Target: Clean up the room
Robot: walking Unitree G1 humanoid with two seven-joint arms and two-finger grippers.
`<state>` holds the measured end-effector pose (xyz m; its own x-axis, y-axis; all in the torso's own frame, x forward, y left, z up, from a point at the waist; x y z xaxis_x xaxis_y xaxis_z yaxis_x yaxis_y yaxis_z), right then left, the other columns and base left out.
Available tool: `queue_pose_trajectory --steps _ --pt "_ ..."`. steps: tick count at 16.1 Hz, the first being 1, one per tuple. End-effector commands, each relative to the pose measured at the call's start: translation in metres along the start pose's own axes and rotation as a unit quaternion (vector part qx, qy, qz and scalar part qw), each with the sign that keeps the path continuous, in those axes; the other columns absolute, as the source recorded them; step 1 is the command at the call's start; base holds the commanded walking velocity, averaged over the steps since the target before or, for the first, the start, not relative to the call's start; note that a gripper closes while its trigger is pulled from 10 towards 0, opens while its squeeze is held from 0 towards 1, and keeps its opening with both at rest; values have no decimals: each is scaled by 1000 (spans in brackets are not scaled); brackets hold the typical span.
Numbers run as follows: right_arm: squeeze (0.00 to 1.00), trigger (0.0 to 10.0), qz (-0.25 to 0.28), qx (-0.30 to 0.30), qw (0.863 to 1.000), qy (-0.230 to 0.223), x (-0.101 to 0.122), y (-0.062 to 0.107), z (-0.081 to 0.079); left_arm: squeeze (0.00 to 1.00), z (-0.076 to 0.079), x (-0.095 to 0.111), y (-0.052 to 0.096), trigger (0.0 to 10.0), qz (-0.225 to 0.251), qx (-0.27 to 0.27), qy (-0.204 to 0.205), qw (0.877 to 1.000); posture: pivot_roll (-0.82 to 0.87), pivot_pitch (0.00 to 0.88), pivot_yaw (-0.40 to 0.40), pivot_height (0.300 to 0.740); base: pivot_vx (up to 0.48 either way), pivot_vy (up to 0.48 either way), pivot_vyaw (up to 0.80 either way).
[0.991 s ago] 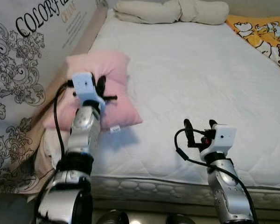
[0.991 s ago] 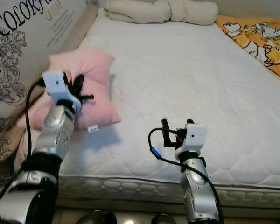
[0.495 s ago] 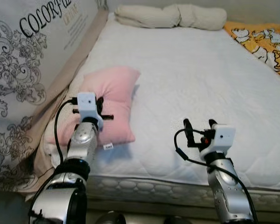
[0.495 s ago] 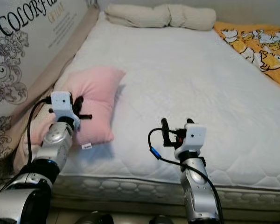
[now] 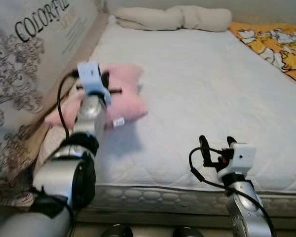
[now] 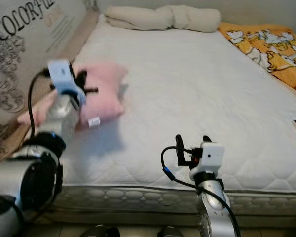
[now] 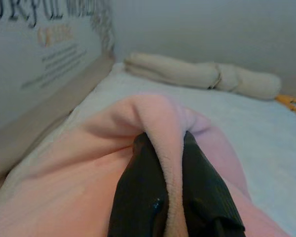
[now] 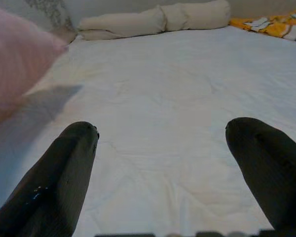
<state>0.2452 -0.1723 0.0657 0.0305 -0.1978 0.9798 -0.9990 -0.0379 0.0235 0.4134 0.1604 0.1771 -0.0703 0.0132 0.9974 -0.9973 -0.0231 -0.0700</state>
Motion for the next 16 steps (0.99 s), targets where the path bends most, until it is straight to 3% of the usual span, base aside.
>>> queue_pose_trajectory --steps 1,5,7,9,13,16 --pt "192 10000 13 4 1000 6 6 2 -4 0 0 19 -7 0 21 0 -9 1000 -188 3 38 736 0 0 0" --pt "184 10000 10 -16 1000 20 10 27 3 0 -5 12 -6 0 7 10 -48 999 -284 66 45 736 0 0 0" --pt "184 10000 -8 -42 998 38 14 62 17 0 -7 1 -2 0 -10 10 -80 997 -370 145 28 736 0 0 0" --pt "184 10000 -28 -54 997 47 13 80 23 0 -18 2 -3 0 -17 35 -81 996 -392 168 27 736 0 0 0" --pt "184 10000 -26 -44 998 44 17 73 16 0 -34 21 -9 0 -6 79 -14 997 -374 160 33 736 0 0 0" --pt "188 10000 -17 -47 998 27 18 61 12 0 -33 6 -4 0 -27 58 9 998 -327 133 44 736 0 0 0"
Point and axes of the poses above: a point about 5 cm out from each wrist's last joint towards the gripper, its own y axis pointing back from the gripper into the wrist, its own x axis along the axis of the wrist's last joint, z = x × y, the point moved 1 cm from there along -y, pointing out of the wrist towards the gripper, and after that the axes turned 6 degrees about -y, right-handed, at the moved point
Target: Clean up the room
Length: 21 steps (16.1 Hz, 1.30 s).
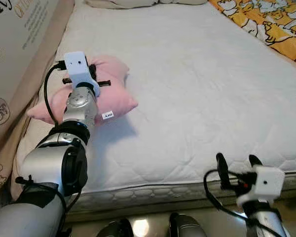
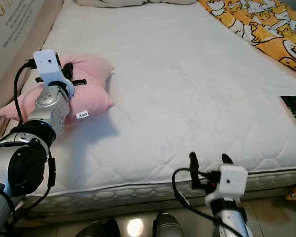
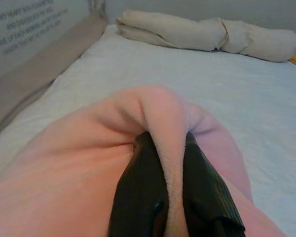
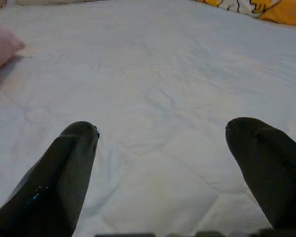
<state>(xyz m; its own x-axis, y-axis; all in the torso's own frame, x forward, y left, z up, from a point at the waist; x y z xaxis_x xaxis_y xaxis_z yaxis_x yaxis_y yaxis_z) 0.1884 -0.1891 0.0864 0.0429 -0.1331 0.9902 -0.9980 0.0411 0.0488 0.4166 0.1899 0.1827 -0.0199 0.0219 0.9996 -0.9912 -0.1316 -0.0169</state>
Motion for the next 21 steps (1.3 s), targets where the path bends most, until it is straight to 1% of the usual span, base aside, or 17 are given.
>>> queue_pose_trajectory --steps 1,3,4,5,7,8,9,10,13,14,15,16,17,18,19,20,21 --pt "188 10000 -10 -4 1000 -12 -4 -3 0 0 -5 -12 4 0 -9 -3 5 1000 -306 124 44 736 0 0 0" --pt "188 10000 -7 -2 1000 -19 -3 -17 -1 0 -12 -23 11 0 -1 0 8 1000 -266 105 34 736 0 0 0" --pt "188 10000 -7 0 1000 -24 -4 -23 -1 0 -19 -26 14 0 10 13 11 1000 -239 91 27 736 0 0 0" --pt "184 10000 -5 7 1000 -27 -3 -31 -3 0 -31 -29 21 0 39 33 -6 999 -214 76 23 736 0 0 763" --pt "188 10000 -2 14 999 -30 -2 -44 -4 0 -43 -37 33 0 64 56 -29 996 -169 56 7 736 0 0 753" --pt "184 10000 -2 25 999 -33 -3 -50 -9 0 -45 -44 44 0 79 59 -52 994 -141 49 -4 736 0 0 750" --pt "192 10000 -4 37 999 -34 -4 -55 -13 0 -42 -51 49 0 76 58 -63 993 -120 38 -13 736 0 0 750" --pt "196 10000 -5 48 998 -36 -6 -59 -18 0 -38 -58 49 0 62 56 -50 995 -110 29 -13 736 0 0 756" --pt "196 10000 -1 56 998 -36 -7 -66 -23 0 -10 -77 54 0 16 -22 -42 999 -99 10 -6 736 0 0 752" --pt "180 10000 1 54 998 -37 -7 -68 -24 0 20 -84 58 0 2 -108 -56 993 -99 0 2 736 0 0 0" --pt "184 10000 2 52 998 -36 -8 -68 -24 0 36 -83 61 0 9 -154 -74 985 -100 0 5 736 0 0 0" --pt "184 10000 4 48 998 -38 -10 -69 -24 0 65 -72 64 0 47 -242 -114 962 -106 0 14 736 0 0 0" --pt "184 10000 4 48 998 -39 -11 -69 -24 0 70 -68 64 0 54 -256 -119 958 -107 0 17 736 0 0 0" --pt "180 10000 6 46 998 -40 -11 -69 -25 0 76 -60 60 0 59 -274 -115 953 -113 0 24 736 0 0 0" --pt "180 10000 8 45 998 -40 -11 -69 -25 0 76 -58 57 0 49 -271 -103 956 -118 0 28 736 0 0 0" --pt "180 10000 12 42 998 -39 -11 -70 -24 0 72 -57 53 0 40 -258 -81 962 -124 0 32 736 0 0 0" --pt "180 10000 15 40 998 -39 -11 -70 -23 0 69 -57 51 0 33 -247 -72 966 -131 0 38 736 0 0 0"
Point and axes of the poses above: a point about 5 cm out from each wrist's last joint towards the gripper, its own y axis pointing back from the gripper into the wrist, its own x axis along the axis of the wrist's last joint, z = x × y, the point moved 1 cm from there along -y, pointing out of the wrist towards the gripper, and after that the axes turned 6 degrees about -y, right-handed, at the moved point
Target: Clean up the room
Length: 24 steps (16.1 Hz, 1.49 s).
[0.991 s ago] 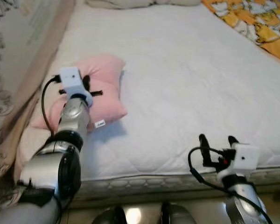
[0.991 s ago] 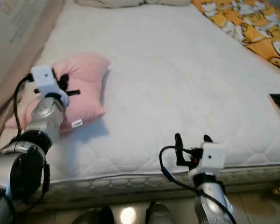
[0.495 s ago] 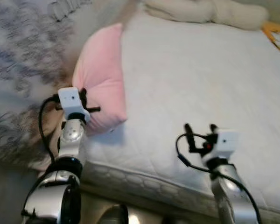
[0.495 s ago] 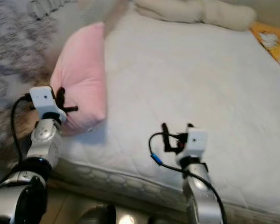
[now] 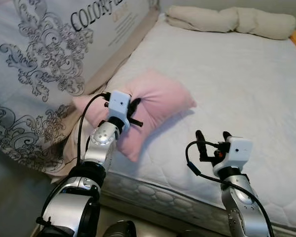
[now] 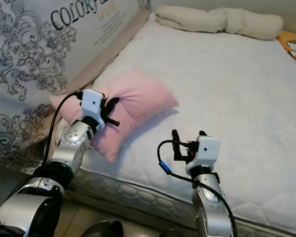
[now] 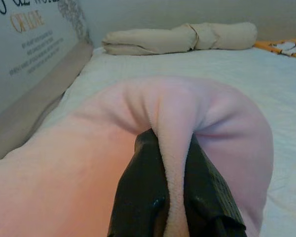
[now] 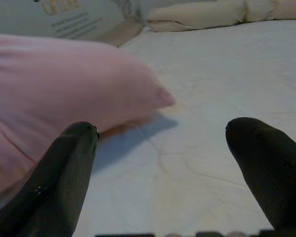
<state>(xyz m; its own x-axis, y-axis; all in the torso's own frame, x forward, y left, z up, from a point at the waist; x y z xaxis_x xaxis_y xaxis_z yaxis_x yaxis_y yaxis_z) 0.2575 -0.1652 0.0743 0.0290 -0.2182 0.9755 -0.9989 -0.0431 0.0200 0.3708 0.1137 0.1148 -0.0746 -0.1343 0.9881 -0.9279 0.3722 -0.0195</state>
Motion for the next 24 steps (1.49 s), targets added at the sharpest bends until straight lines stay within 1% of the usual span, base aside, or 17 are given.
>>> queue_pose_trajectory --steps 1,3,4,6,9,13,15,16,17,18,19,20,21,22,23,24 --pt "184 10000 9 -5 1000 5 2 -1 2 0 -5 10 -4 0 15 12 7 1000 -131 0 38 736 0 0 0" --pt "180 10000 13 -8 1000 6 2 0 4 0 -1 7 -1 0 15 0 1 1000 -136 0 40 736 0 0 0" --pt "184 10000 14 -9 1000 7 2 0 4 0 2 9 0 0 24 -16 -6 1000 -134 0 42 736 0 0 0" --pt "180 10000 16 -7 1000 7 2 -1 2 0 6 12 0 0 27 -45 -36 998 -130 0 43 736 0 469 0" --pt "188 10000 21 5 1000 11 1 -3 -4 0 10 19 -4 0 31 -67 -61 995 -124 0 48 736 206 390 0" --pt "188 10000 23 5 1000 11 1 -4 -5 0 14 23 -8 0 27 -71 -50 996 -130 0 53 736 397 214 0" --pt "188 10000 24 4 1000 12 1 -4 -4 0 23 25 -10 0 32 -74 -38 996 -136 0 57 736 441 0 0" --pt "188 10000 25 4 1000 12 1 -4 -4 0 27 27 -11 0 35 -73 -37 996 -137 0 58 736 458 0 0" --pt "184 10000 25 3 1000 12 1 -4 -4 0 33 29 -13 0 37 -70 -31 996 -138 0 59 736 0 0 0" --pt "188 10000 25 4 1000 12 1 -4 -4 0 39 31 -16 0 36 -60 -6 998 -138 0 60 736 0 0 0" --pt "184 10000 24 5 1000 12 0 -3 -5 0 46 38 -24 0 38 -24 51 998 -137 0 61 736 0 0 0" --pt "188 10000 23 5 1000 12 0 -2 -5 0 51 44 -30 0 37 4 105 994 -140 0 56 736 0 0 0" --pt "188 10000 21 5 1000 12 -1 -1 -5 0 61 55 -37 0 48 9 129 990 -143 0 51 736 0 0 0" --pt "184 10000 19 8 1000 13 -2 1 -5 0 65 66 -43 0 54 26 140 988 -148 0 45 736 0 0 0" --pt "188 10000 15 10 1000 15 -3 3 -5 0 59 78 -50 0 59 59 133 988 -158 6 44 736 0 0 0" --pt "184 10000 13 10 1000 16 -3 5 -4 0 48 84 -54 0 59 88 122 987 -161 7 44 736 0 0 0"
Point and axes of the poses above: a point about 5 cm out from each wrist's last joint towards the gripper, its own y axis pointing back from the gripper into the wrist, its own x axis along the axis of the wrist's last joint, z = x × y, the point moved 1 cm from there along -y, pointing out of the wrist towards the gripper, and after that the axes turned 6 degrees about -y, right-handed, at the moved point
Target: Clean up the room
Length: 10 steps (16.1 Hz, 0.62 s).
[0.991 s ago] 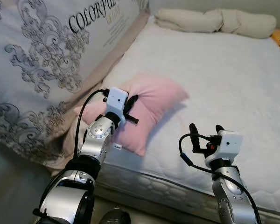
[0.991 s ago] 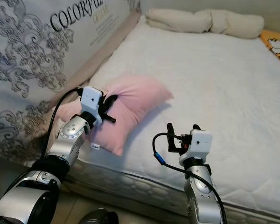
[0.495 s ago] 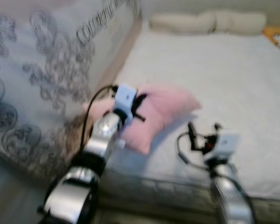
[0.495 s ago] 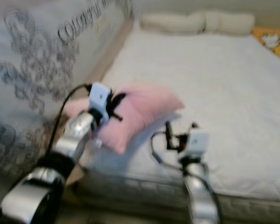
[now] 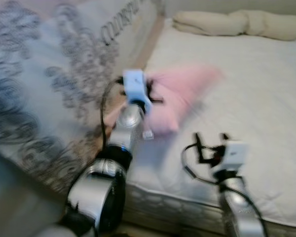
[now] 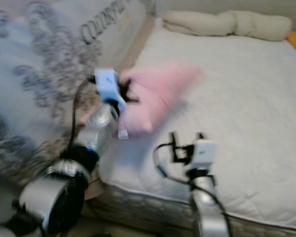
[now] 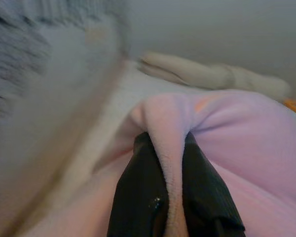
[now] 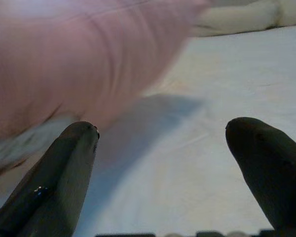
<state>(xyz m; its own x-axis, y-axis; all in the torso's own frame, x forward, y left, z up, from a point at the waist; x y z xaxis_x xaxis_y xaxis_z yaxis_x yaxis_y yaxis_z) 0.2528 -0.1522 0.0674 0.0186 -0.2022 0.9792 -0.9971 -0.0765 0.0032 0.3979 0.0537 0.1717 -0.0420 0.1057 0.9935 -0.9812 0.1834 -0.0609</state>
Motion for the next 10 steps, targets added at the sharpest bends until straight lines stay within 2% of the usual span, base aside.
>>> queue_pose_trajectory --steps 1,2,3,5,6,7,8,9,10 --pt "188 10000 8 -9 1000 9 6 2 8 0 4 23 -8 0 37 14 -7 999 -167 12 45 736 0 0 0" --pt "184 10000 7 -10 1000 10 7 3 9 0 -5 25 -10 0 36 32 -20 999 -168 13 45 736 0 0 0" --pt "184 10000 3 -11 1000 12 6 7 10 0 -25 22 -10 0 20 76 -46 996 -174 26 39 736 0 0 0" --pt "188 10000 -2 -8 1000 13 5 11 9 0 -30 7 -6 0 -5 89 -64 994 -178 34 37 736 0 0 0" --pt "188 10000 -5 -8 1000 14 4 13 10 0 -28 -12 0 0 -39 90 -69 993 -181 38 38 736 0 0 0" --pt "188 10000 -7 -9 1000 14 4 13 10 0 -26 -23 4 0 -56 94 -70 992 -182 40 38 736 0 0 0" --pt "184 10000 -9 -9 1000 15 4 14 11 0 -23 -44 13 0 -92 101 -61 989 -183 44 38 736 0 0 0" --pt "188 10000 -13 -8 1000 16 3 15 11 0 -9 -80 33 0 -154 107 -30 982 -183 50 36 736 0 0 0" --pt "184 10000 -14 -7 1000 17 3 16 11 0 -6 -86 36 0 -163 107 -25 980 -183 50 36 736 0 0 0"
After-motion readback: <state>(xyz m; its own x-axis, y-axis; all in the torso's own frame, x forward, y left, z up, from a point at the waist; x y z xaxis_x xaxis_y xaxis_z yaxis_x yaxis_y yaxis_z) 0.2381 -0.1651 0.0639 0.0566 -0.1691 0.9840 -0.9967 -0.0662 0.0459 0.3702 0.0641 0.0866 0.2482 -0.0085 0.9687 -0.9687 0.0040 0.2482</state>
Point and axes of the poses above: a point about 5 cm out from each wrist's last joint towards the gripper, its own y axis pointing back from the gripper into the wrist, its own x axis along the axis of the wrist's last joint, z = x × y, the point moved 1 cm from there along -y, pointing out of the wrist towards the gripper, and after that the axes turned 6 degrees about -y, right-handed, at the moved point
